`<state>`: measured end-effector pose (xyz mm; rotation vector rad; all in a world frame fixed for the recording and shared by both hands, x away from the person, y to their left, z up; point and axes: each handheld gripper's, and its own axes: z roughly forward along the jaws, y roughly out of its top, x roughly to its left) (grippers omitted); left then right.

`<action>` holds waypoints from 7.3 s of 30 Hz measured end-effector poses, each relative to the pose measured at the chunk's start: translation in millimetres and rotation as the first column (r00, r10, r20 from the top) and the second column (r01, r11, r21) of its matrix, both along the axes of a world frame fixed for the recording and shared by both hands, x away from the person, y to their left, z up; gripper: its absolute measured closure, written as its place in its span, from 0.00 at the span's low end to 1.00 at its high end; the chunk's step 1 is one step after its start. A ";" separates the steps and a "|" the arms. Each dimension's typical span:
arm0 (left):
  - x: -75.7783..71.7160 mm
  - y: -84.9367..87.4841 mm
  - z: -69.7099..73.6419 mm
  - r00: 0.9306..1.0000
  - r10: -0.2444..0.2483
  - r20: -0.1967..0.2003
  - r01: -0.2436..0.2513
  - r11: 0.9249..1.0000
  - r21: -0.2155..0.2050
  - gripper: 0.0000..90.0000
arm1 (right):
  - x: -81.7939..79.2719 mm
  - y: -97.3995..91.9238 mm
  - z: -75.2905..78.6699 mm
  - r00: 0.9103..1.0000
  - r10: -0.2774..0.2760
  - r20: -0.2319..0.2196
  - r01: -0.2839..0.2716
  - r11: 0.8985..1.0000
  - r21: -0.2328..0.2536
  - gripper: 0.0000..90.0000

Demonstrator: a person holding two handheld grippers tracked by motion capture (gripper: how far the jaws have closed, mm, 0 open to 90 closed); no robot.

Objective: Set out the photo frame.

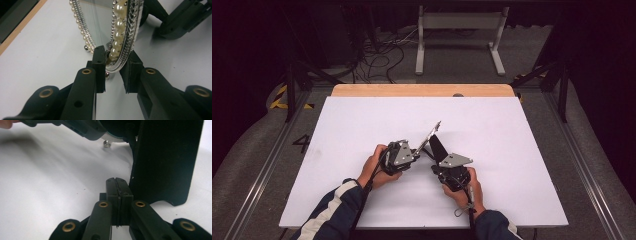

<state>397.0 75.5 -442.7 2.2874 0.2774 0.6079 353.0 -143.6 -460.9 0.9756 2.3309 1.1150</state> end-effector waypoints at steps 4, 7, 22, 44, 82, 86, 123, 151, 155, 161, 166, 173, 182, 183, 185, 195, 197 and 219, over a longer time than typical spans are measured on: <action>-3.4 -1.9 0.2 1.000 -0.014 0.008 0.014 1.000 0.001 0.82 | 2.7 -5.0 0.0 1.000 -0.008 -0.008 0.008 1.000 0.002 1.00; -6.2 -2.8 0.5 1.000 -0.007 0.005 0.007 1.000 0.005 0.82 | 4.0 -7.1 0.3 1.000 -0.012 -0.007 0.012 1.000 0.001 1.00; -6.5 -8.6 -3.6 0.999 0.014 -0.049 -0.016 0.999 -0.049 0.77 | 5.4 -13.7 4.6 1.000 -0.017 0.016 0.017 1.000 -0.001 0.98; -11.0 -12.2 -4.7 1.000 0.011 0.000 -0.011 1.000 0.004 0.79 | 0.9 -20.6 2.7 1.000 0.000 0.018 0.001 0.999 -0.044 1.00; -19.8 -23.5 -5.5 0.997 -0.055 -0.051 0.053 0.998 -0.044 0.77 | 16.9 -42.3 1.5 0.999 -0.053 0.000 0.053 0.997 -0.058 1.00; -19.5 -23.3 -5.8 0.997 -0.051 -0.060 0.048 0.998 -0.044 0.77 | 18.7 -44.2 0.2 0.998 -0.062 -0.004 0.062 0.996 -0.062 1.00; -16.2 -20.0 -7.4 0.993 -0.064 -0.101 0.056 0.995 -0.084 0.77 | 19.5 -44.8 0.7 0.997 -0.074 -0.001 0.074 0.995 -0.061 0.97; -14.8 14.0 8.6 0.995 0.010 -0.104 -0.024 0.990 -0.138 0.54 | 9.9 -36.2 11.1 0.999 -0.009 0.045 0.009 1.000 -0.005 0.84; -17.4 34.9 11.8 0.992 0.056 -0.111 -0.071 0.988 -0.137 0.42 | 3.1 -27.7 15.1 0.998 0.032 0.056 -0.032 0.999 0.004 0.79; -27.1 67.7 11.3 0.984 0.115 -0.134 -0.137 0.976 -0.169 0.32 | -2.6 -18.4 19.9 0.997 0.058 0.058 -0.061 0.997 0.050 0.67; -34.9 89.7 7.1 0.979 0.154 -0.134 -0.177 0.967 -0.182 0.27 | -2.1 -14.2 21.6 0.997 0.039 0.061 -0.044 0.996 0.076 0.60; -45.3 101.6 -1.3 0.975 0.175 -0.136 -0.194 0.970 -0.147 0.24 | 5.0 -6.8 20.9 0.998 -0.007 0.056 0.001 0.994 0.113 0.56; -45.2 98.0 -4.4 0.975 0.173 -0.143 -0.192 0.972 -0.133 0.21 | 17.2 4.7 11.4 0.998 -0.063 0.025 0.058 0.984 0.171 0.56; -44.9 97.0 -5.0 0.975 0.173 -0.142 -0.191 0.973 -0.127 0.21 | 18.2 5.8 10.7 0.997 -0.068 0.024 0.063 0.983 0.173 0.56; -44.1 95.5 -5.8 0.975 0.173 -0.139 -0.189 0.975 -0.117 0.20 | 19.3 7.6 9.7 0.996 -0.081 0.026 0.076 0.982 0.175 0.57; -43.2 93.4 -7.1 0.975 0.172 -0.139 -0.187 0.977 -0.100 0.20 | 17.9 9.3 10.6 0.995 -0.097 0.037 0.088 0.975 0.203 0.70; -43.1 92.6 -7.4 0.976 0.170 -0.138 -0.184 0.978 -0.095 0.20 | 18.2 8.6 10.6 0.995 -0.092 0.034 0.083 0.975 0.204 0.70; -44.2 91.3 -6.7 0.977 0.167 -0.134 -0.178 0.981 -0.076 0.19 | 13.0 -9.8 14.4 1.000 -0.001 -0.007 0.002 0.983 0.184 0.76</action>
